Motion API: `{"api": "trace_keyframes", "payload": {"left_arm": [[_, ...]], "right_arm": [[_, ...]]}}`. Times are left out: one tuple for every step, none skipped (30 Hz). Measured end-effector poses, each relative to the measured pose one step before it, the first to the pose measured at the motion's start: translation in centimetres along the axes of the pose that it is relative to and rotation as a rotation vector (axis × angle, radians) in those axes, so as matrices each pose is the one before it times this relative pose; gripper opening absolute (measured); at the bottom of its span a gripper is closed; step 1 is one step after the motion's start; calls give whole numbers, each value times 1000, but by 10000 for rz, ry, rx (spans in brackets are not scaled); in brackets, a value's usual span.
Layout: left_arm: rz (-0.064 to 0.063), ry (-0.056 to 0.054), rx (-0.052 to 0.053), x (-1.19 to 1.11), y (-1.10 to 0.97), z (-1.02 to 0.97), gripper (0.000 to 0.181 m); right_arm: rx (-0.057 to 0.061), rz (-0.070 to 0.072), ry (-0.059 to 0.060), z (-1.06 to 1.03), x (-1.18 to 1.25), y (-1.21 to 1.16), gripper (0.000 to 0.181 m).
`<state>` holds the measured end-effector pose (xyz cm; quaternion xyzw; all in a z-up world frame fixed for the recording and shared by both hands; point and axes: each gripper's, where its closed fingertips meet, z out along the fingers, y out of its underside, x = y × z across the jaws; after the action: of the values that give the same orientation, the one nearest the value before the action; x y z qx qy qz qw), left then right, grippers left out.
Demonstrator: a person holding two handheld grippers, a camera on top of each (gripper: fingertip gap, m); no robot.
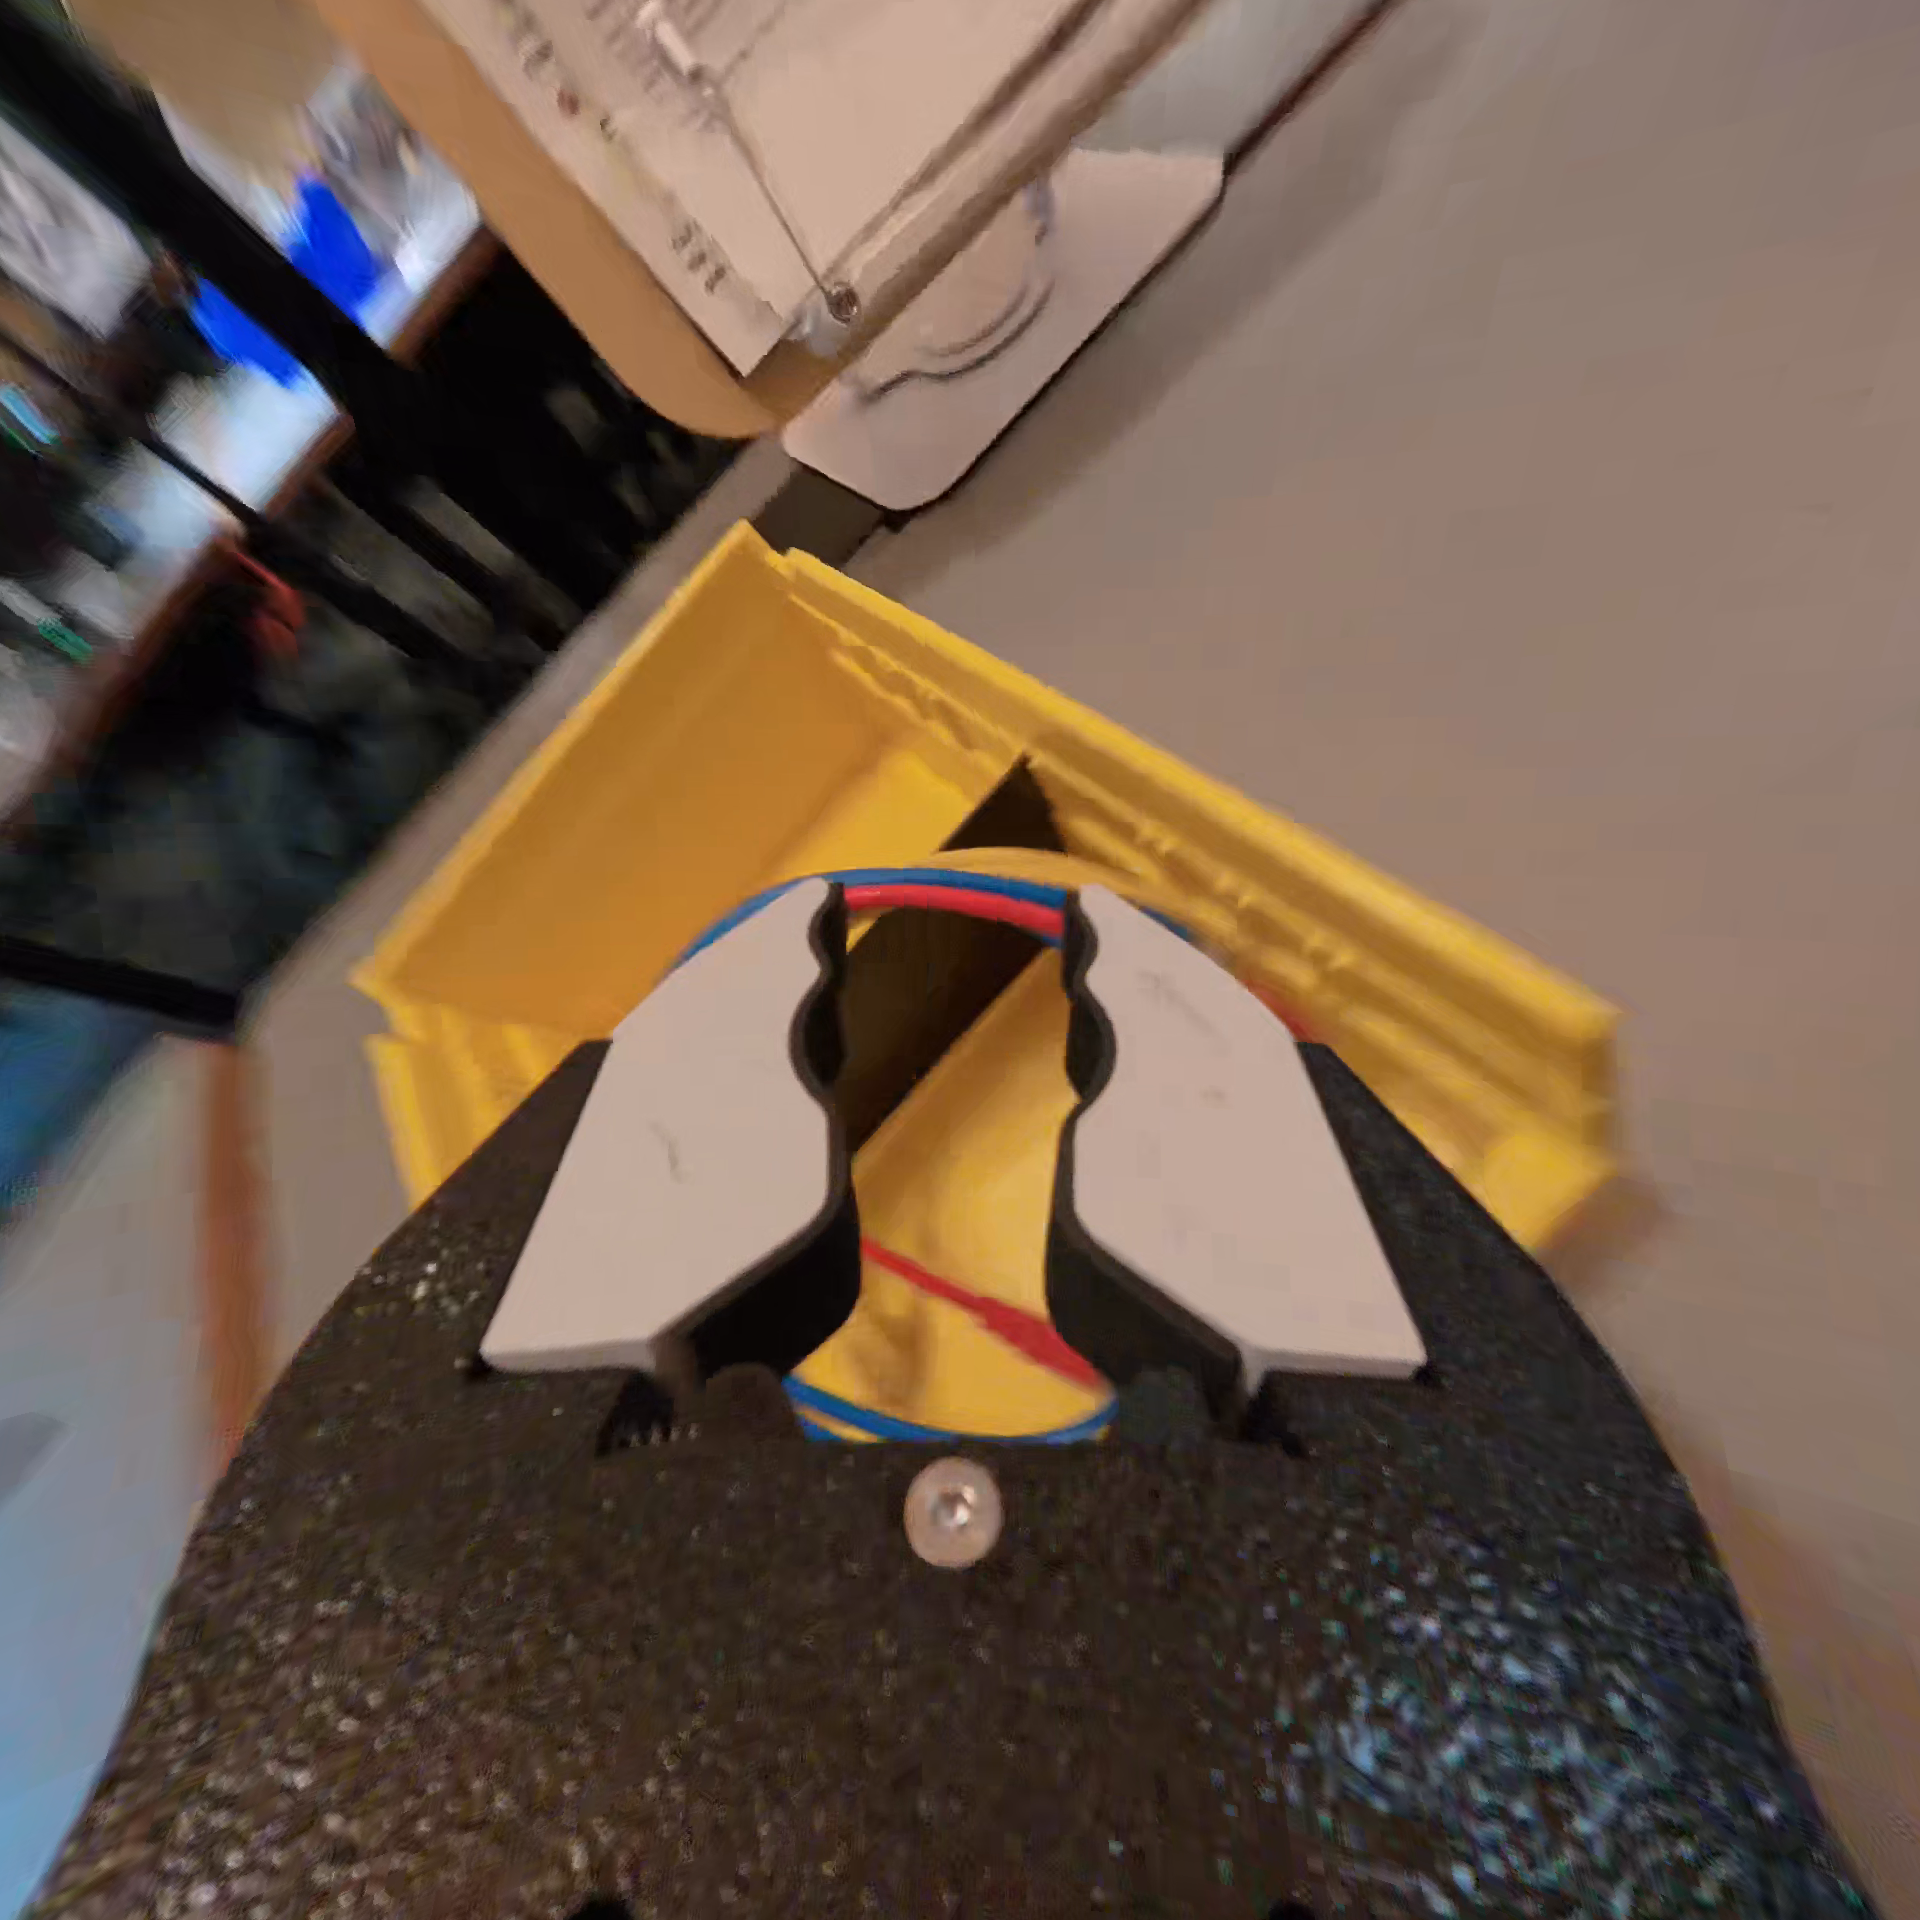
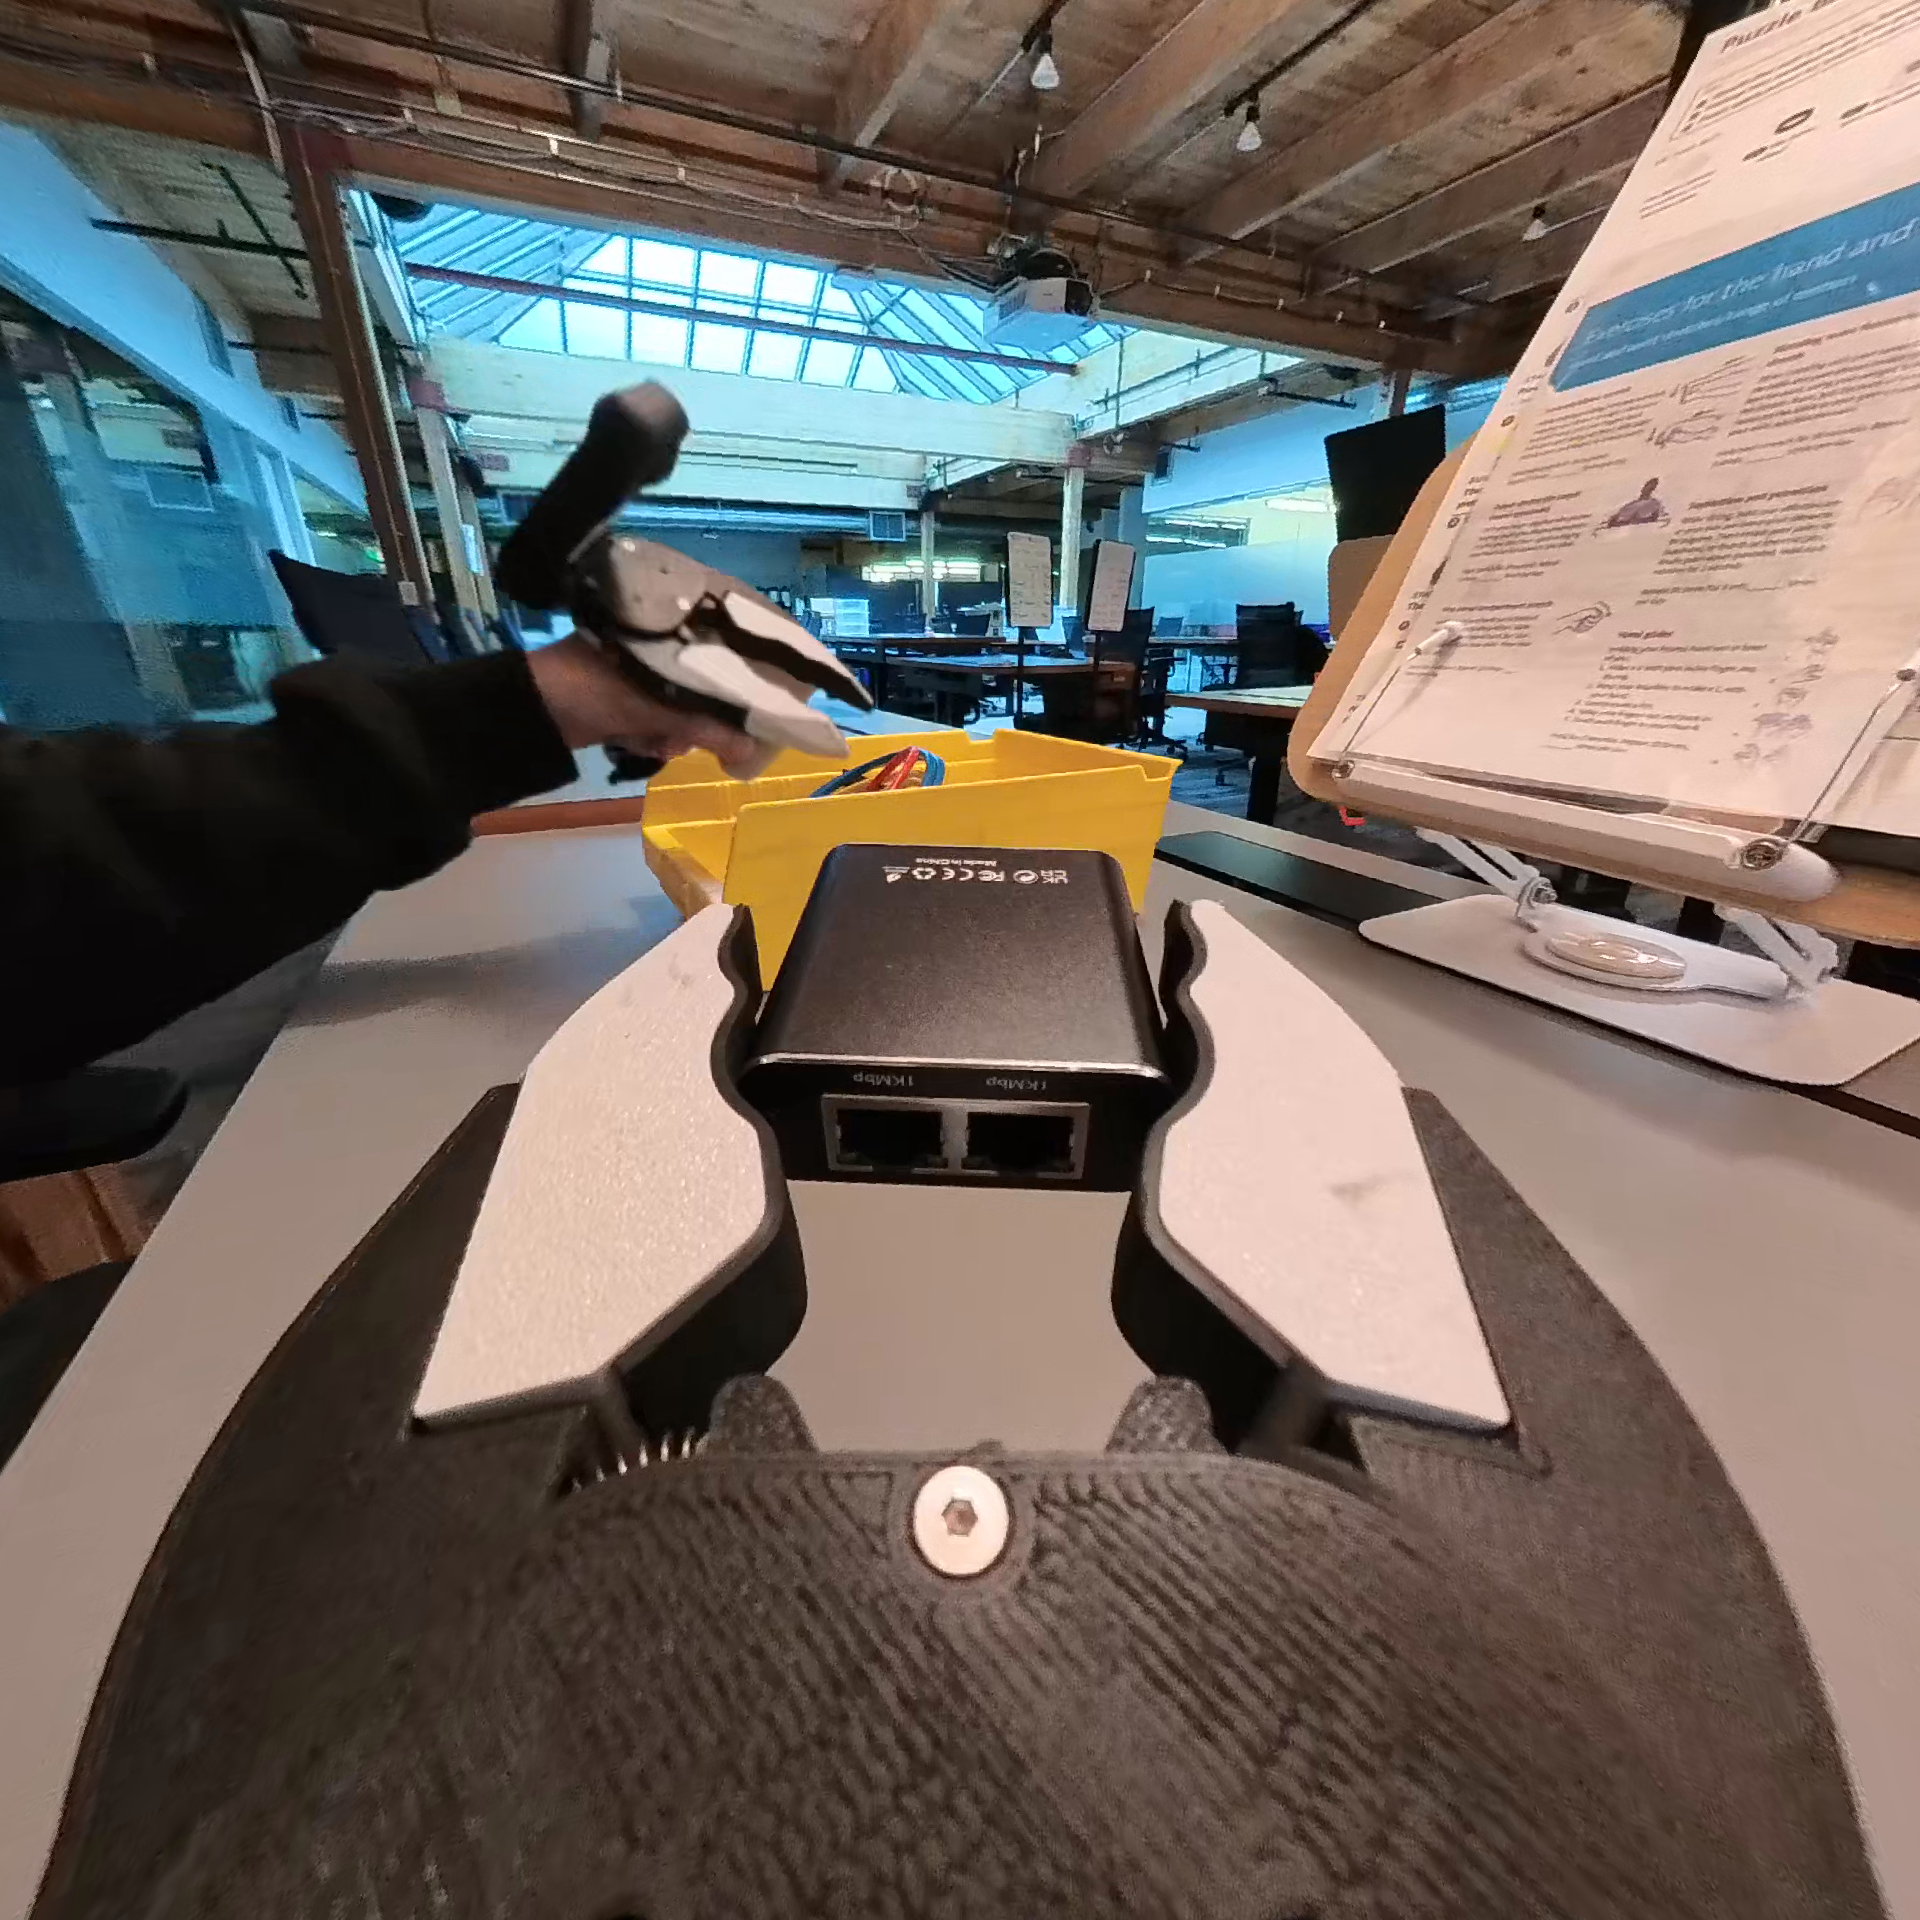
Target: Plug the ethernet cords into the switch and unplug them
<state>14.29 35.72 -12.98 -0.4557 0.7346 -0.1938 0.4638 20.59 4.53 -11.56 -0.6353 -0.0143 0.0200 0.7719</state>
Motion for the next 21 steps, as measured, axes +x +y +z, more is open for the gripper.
{"api": "trace_keyframes", "payload": {"left_arm": [[1364, -297, -269, -255, 590, 505, 44], [1147, -257, -277, -167, 492, 541, 46], [976, -183, -115, -17, 212, 509, 46], [852, -143, -35, 41, 64, 449, 43], [699, -197, -105, -85, 122, 428, 41], [589, -208, -177, -144, 169, 422, 38], [554, -201, -209, -168, 213, 372, 36], [519, -237, -229, -236, 286, 298, 33], [438, -263, -209, -293, 319, 157, 23], [305, -216, -135, -292, 241, -21, 8], [146, -75, -70, -199, 167, -176, 7], [16, -99, -50, -316, 176, -258, 7], [18, -182, -100, -472, 302, -326, 6], [22, -253, -232, -642, 551, -354, 5], [-38, -209, -324, -719, 707, -364, 5], [-141, -209, -250, -843, 646, -401, 4], [-303, -273, -145, -1061, 519, -472, 4], [-452, -233, -118, -1164, 449, -519, 4], [-506, -155, -103, -1184, 371, -543, 4], [-511, -175, -102, -1298, 278, -586, 4], [-505, -166, -127, -1323, 167, -609, 4]], "right_arm": [[62, -74, 102, -113, 77, -142, 75], [52, -34, 73, -142, 72, -135, 75], [57, 26, 10, -127, 29, -159, 75], [132, -11, 68, -134, 109, -261, 75], [135, 25, 35, -109, 104, -233, 75], [86, 99, -17, -85, 75, -118, 75], [59, 75, 14, -48, 93, -60, 75], [21, 50, -18, -26, 41, 1, 75], [-17, 14, -8, -20, 19, 49, 75], [-20, -5, 41, -15, 69, 66, 75], [-38, 15, -4, -18, -4, 92, 75], [-52, -31, 11, -42, 17, 87, 75], [-46, -53, 39, -55, 59, 66, 75], [2, 9, 19, -62, 68, 2, 75], [28, 72, -55, -43, -3, -44, 75], [54, 23, 4, -11, 18, -83, 75], [13, -12, -32, 10, -53, -16, 75], [-31, 0, -39, 46, -69, 58, 75], [-30, -17, 23, 67, -5, 63, 75], [-26, -29, -8, 51, -48, 52, 75], [-25, -10, -80, 41, -135, 47, 75]]}}
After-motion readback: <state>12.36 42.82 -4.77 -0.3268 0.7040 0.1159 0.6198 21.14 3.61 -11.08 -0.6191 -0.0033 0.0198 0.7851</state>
